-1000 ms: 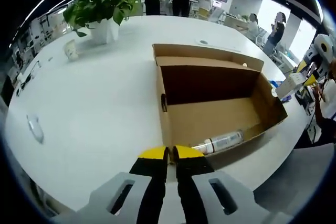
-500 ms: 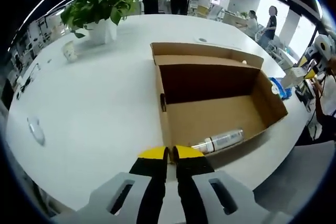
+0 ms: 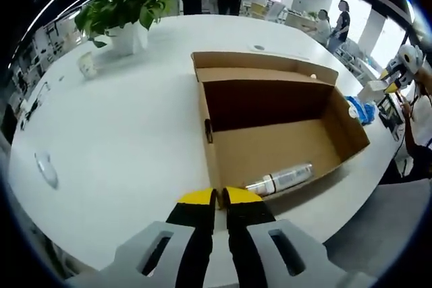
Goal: Operate the shoe box by opening the lid, removing the specified soft item, and placing it in the target area until the item is outside and the box remains undamaged.
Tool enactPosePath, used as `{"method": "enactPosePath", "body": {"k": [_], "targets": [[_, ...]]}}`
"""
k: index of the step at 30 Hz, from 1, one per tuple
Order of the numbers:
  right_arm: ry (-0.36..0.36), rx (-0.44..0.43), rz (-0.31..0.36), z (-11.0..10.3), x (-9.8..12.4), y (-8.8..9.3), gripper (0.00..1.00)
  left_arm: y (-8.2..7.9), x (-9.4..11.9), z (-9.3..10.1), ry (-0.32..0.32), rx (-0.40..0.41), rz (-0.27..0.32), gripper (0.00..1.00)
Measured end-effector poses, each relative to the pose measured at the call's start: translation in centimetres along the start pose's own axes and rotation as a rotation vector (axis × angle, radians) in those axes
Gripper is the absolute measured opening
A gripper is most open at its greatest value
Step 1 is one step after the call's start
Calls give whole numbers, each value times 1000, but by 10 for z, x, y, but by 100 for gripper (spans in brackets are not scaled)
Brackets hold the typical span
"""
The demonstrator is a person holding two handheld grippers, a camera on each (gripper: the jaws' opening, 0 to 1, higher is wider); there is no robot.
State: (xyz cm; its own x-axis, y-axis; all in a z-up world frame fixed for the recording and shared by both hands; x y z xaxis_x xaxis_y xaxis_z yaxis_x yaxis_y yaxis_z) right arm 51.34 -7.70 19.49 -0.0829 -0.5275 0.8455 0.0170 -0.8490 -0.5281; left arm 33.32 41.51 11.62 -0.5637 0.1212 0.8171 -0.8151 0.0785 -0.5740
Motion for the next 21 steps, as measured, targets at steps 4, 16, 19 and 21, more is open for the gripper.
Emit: {"method": "enactPosePath", "body": {"k": [4,16,19,21], "targets": [[12,8,-26,12,3,13,16,-1,-1,0,-1,3,-7,3],[35,3,-93,45,8,47,16,-2,-1,1,-2,-7,-17,3],[40,2,-104,53,9,53,16,-3,-2,0,-3,-4,-18,3],[36,8,-124,57,9,58,16,-3,-2,0,-3,-6,-21,3]]}}
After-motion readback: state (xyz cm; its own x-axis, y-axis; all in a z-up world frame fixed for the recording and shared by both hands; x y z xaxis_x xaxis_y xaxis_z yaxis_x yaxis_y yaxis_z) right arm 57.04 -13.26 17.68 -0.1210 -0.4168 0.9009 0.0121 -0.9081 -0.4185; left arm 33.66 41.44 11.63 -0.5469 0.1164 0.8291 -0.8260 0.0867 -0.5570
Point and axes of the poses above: the point that each gripper's makers call its tool centre point, and the gripper's own axes: x roughly backward along the fingers, z roughly to its right, y roughly out of its underside, the point moved 10 cm from there along x, roughly backward along the fingers, and after that the axes turned 6 degrees about -x, right-handed, at the moved point
